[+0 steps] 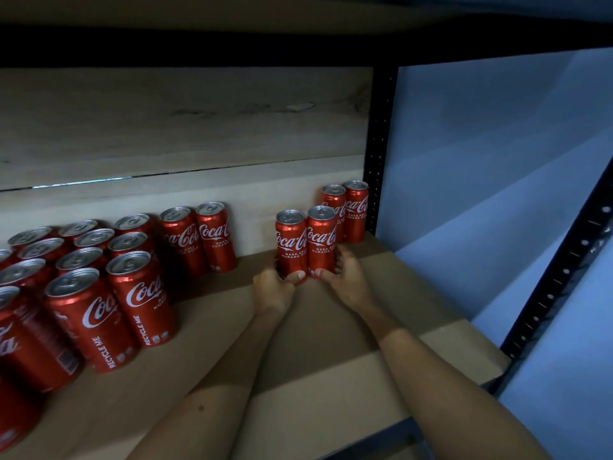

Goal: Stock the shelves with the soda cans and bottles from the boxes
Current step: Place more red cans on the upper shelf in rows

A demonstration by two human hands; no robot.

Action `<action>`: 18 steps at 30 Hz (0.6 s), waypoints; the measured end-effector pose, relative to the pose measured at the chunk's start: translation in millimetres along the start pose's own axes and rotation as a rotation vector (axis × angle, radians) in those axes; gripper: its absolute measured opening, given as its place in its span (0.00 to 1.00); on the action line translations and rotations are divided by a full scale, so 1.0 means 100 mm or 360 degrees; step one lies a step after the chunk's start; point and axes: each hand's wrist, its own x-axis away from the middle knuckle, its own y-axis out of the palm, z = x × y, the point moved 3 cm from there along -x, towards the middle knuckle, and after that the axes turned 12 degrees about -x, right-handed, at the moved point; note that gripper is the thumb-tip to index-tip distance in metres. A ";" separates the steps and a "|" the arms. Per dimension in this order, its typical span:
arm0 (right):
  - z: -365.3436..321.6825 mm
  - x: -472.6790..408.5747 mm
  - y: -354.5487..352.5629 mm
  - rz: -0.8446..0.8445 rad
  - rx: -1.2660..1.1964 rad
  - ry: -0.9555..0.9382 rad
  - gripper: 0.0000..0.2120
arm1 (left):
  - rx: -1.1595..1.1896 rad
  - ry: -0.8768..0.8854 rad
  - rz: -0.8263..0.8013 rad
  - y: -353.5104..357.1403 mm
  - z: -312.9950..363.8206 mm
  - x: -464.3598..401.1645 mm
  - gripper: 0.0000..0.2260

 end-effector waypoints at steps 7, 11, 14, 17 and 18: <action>0.10 -0.06 -0.01 0.0049 0.0075 -0.0021 0.39 | -0.0006 0.0058 0.0000 -0.01 0.01 0.01 0.26; 0.06 -0.05 0.00 0.0043 0.0085 -0.0005 0.42 | -0.0010 0.0045 -0.0011 0.00 0.01 0.00 0.27; 0.07 -0.05 0.01 0.0043 0.0104 -0.0020 0.42 | -0.0054 0.0067 0.0019 0.00 0.01 -0.01 0.27; 0.08 -0.07 0.02 0.0050 0.0151 -0.0039 0.42 | -0.0045 0.0051 0.0012 0.01 -0.01 -0.02 0.27; 0.06 -0.05 0.02 0.0058 0.0174 -0.0040 0.41 | -0.0041 0.0047 0.0016 0.01 -0.01 -0.02 0.27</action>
